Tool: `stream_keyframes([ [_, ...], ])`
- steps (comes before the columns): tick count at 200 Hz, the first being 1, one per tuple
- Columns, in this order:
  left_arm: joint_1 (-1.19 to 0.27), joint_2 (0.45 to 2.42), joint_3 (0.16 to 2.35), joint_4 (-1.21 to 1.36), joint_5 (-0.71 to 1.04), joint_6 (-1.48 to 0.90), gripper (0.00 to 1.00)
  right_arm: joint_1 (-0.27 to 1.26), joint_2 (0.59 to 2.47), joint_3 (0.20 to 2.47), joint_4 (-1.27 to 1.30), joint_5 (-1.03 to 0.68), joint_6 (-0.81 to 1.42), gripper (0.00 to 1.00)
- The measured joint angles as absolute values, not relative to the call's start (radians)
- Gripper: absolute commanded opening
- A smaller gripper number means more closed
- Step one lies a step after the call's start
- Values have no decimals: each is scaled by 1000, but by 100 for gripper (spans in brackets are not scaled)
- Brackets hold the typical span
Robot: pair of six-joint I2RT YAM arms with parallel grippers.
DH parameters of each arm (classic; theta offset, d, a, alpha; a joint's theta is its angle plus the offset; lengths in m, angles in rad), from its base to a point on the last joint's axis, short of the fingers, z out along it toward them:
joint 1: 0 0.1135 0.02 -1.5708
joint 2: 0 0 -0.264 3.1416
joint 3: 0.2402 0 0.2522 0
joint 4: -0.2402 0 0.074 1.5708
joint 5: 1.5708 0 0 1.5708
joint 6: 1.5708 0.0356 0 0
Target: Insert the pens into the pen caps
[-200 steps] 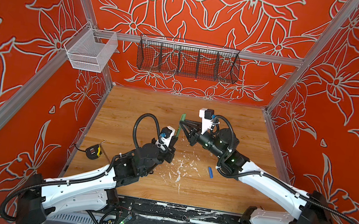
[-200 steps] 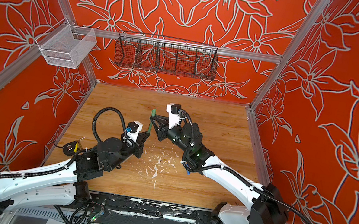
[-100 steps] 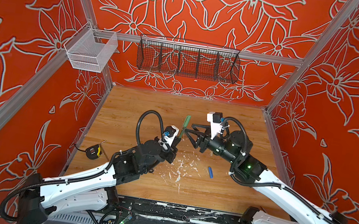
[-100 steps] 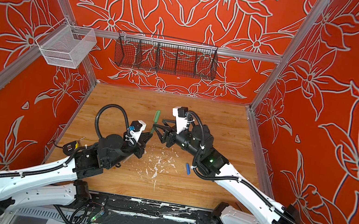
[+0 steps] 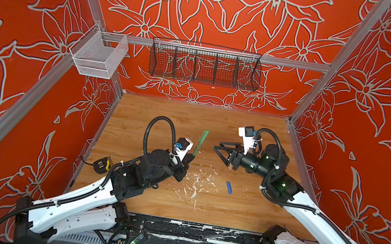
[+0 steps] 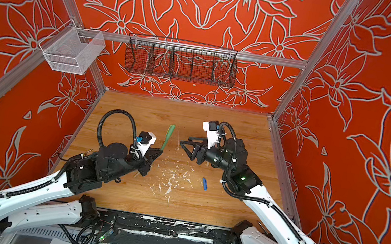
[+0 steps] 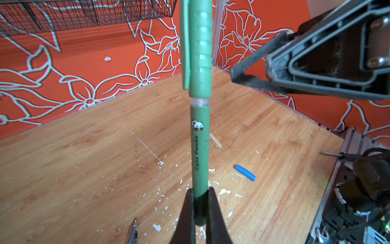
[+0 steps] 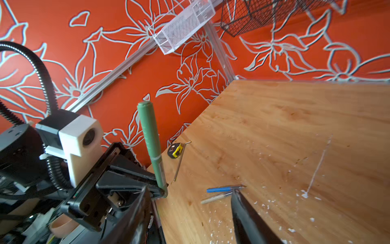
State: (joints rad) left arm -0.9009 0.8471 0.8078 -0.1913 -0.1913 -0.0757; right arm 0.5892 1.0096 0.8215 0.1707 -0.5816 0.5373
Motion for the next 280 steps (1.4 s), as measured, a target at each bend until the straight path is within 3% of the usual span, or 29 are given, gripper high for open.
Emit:
stream_keyframes([
  [87,-830,891,823,-210,-38,-110,0,606,1126,823,321,-731,588,61],
  [280,-823,972,845,-201,50,-124,0,611,1187,840,282,-643,563,56],
])
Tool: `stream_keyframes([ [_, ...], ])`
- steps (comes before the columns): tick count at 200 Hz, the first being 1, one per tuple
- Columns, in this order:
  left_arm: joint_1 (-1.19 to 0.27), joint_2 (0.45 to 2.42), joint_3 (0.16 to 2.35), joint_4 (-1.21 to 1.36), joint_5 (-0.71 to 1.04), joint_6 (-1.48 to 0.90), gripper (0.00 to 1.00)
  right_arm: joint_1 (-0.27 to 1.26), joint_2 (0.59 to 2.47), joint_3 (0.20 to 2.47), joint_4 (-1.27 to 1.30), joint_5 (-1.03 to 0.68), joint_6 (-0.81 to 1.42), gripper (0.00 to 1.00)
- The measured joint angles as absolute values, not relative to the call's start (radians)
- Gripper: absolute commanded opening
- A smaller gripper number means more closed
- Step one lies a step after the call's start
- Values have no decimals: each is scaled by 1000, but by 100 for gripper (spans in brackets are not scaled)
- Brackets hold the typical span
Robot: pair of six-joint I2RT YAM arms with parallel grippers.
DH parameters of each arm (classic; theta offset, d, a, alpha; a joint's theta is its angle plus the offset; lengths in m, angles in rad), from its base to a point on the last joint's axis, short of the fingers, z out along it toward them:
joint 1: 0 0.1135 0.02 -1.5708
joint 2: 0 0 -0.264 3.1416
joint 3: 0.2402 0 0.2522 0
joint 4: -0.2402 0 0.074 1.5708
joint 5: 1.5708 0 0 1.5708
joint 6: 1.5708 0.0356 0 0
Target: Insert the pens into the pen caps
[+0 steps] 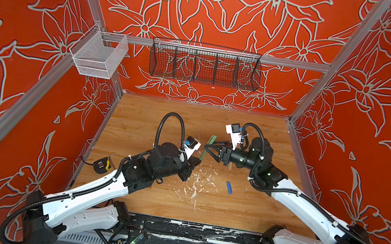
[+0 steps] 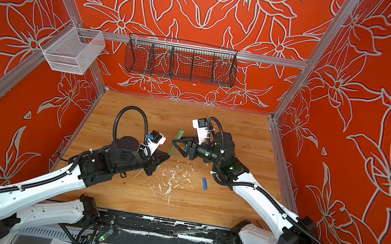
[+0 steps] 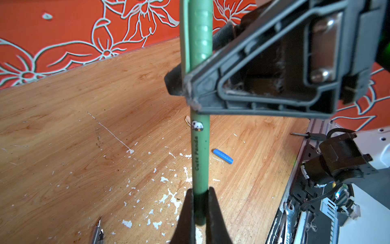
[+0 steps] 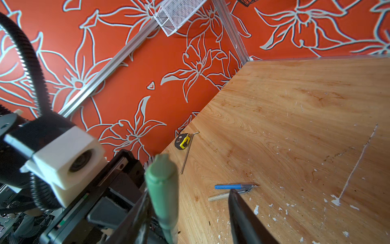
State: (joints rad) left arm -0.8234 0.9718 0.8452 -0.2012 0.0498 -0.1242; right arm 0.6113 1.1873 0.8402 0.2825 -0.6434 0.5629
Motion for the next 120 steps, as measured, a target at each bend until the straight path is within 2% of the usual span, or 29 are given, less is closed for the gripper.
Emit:
stream_keyframes([
  [25,-823,974,846,-201,51,-125,0,611,1210,840,308,-648,574,47],
  [57,-823,979,847,-202,51,-128,0,612,1218,840,342,-656,589,26],
  [87,-822,1011,865,-202,51,-130,0,615,1217,840,356,-664,610,0],
  [101,-818,1029,881,-212,52,-132,0,615,1217,840,348,-659,608,0],
  [115,-812,1048,905,-239,62,-131,24,615,1214,846,320,-646,605,0],
  [120,-808,1055,915,-249,67,-130,29,615,1213,852,303,-640,603,0],
])
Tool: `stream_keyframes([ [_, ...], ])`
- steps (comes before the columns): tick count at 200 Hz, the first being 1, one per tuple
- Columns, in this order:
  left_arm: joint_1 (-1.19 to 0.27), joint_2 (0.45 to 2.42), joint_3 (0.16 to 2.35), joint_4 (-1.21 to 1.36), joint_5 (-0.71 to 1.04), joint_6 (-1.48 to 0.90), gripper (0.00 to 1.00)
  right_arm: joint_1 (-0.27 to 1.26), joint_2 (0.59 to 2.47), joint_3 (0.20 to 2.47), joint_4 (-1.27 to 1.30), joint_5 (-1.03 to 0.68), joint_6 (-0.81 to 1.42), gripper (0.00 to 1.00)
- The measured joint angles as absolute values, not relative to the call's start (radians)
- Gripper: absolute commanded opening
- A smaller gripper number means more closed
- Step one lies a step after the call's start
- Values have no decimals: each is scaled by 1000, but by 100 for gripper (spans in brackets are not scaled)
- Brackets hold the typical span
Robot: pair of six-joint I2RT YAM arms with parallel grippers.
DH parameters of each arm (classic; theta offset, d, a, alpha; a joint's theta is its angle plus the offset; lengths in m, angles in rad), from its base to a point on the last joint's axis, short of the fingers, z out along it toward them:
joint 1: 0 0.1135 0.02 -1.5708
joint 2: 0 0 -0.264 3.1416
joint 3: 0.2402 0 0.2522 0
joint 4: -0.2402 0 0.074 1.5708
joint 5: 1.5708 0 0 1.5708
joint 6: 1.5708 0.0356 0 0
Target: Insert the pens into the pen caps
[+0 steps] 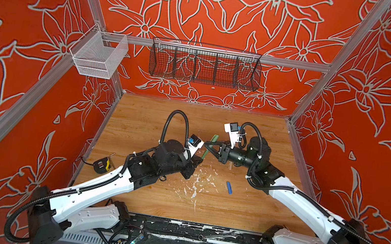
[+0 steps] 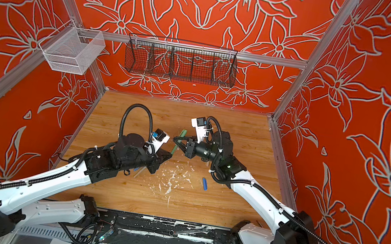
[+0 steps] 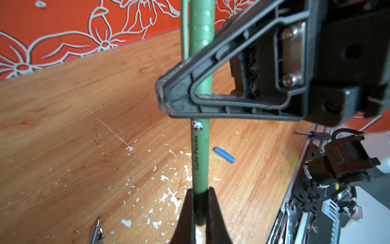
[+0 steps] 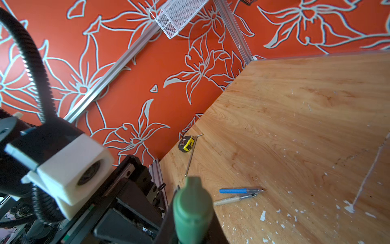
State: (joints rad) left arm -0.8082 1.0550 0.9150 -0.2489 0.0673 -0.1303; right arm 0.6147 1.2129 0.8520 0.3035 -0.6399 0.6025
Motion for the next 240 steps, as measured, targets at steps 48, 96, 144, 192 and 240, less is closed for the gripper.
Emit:
stream_keyframes([
  [48,-667,1080,986,-292,262,-132,45,609,1172,870,202,-596,566,0],
  [96,-616,1152,999,-305,482,-131,45,608,1154,835,250,-583,590,0],
  [144,-616,1214,1003,-306,569,-131,44,608,1155,822,274,-583,610,0],
  [192,-616,1214,1005,-305,590,-138,27,608,1155,822,292,-583,612,0],
  [240,-617,1215,1007,-304,581,-125,0,606,1155,821,300,-582,626,0],
])
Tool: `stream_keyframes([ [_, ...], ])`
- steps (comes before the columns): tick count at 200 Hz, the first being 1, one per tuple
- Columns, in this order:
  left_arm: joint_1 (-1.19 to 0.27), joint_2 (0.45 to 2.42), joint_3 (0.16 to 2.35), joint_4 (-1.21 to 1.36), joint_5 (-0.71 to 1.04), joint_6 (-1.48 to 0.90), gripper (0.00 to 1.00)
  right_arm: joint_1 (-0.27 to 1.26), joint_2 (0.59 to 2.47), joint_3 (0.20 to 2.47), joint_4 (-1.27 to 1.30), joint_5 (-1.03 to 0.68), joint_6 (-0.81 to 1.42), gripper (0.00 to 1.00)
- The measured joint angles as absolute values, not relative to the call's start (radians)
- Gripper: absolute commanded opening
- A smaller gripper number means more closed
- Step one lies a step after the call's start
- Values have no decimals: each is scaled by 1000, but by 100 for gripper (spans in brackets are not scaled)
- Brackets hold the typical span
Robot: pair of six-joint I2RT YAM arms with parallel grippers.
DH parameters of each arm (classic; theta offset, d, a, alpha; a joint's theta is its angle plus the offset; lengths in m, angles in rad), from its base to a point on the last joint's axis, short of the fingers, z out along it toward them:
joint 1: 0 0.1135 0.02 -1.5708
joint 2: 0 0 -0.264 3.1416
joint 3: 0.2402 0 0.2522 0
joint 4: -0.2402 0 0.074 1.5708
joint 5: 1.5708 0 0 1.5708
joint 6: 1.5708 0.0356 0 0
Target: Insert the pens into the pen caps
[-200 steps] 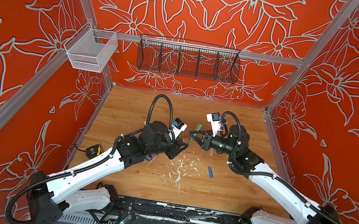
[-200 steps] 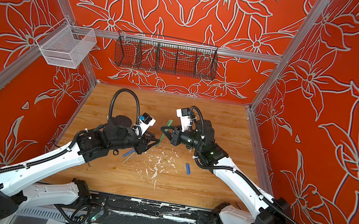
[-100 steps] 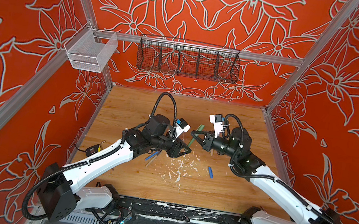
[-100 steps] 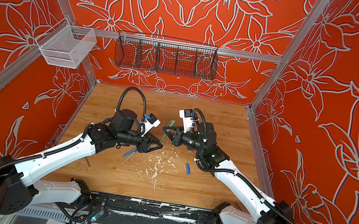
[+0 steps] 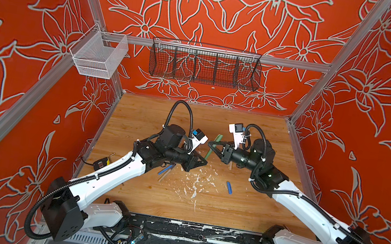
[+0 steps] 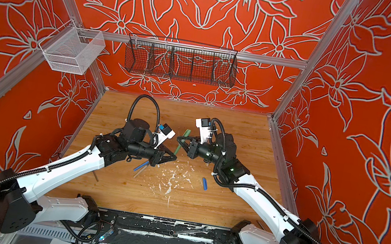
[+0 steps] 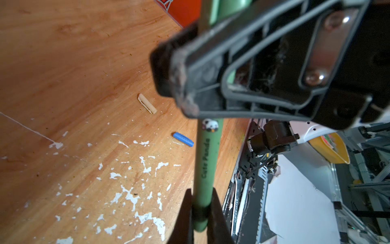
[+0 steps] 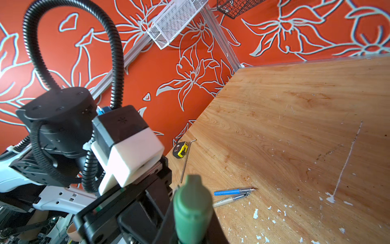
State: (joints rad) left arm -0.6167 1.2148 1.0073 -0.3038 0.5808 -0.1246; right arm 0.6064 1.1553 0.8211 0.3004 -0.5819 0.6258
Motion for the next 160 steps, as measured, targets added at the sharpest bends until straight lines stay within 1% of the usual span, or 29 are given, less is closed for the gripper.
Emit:
stream_keyframes([
  [10,-617,1215,1007,-303,576,-127,0,604,1155,821,297,-579,626,1],
  [18,-617,1215,1007,-302,567,-128,0,604,1155,821,294,-574,626,21],
  [26,-617,1215,1007,-302,556,-130,0,604,1153,821,285,-563,624,35],
  [44,-615,1215,1007,-300,530,-146,0,604,1125,819,226,-531,605,51],
  [52,-613,1216,1007,-298,516,-154,0,601,1102,817,194,-511,587,56],
  [76,-612,1216,999,-286,503,-165,0,570,1013,808,138,-476,582,62],
  [96,-612,1220,990,-274,503,-173,0,510,965,799,140,-472,601,62],
  [122,-612,1224,972,-261,510,-181,0,464,1001,807,146,-485,617,62],
  [160,-612,1224,933,-244,522,-184,0,464,1086,851,131,-521,616,63],
])
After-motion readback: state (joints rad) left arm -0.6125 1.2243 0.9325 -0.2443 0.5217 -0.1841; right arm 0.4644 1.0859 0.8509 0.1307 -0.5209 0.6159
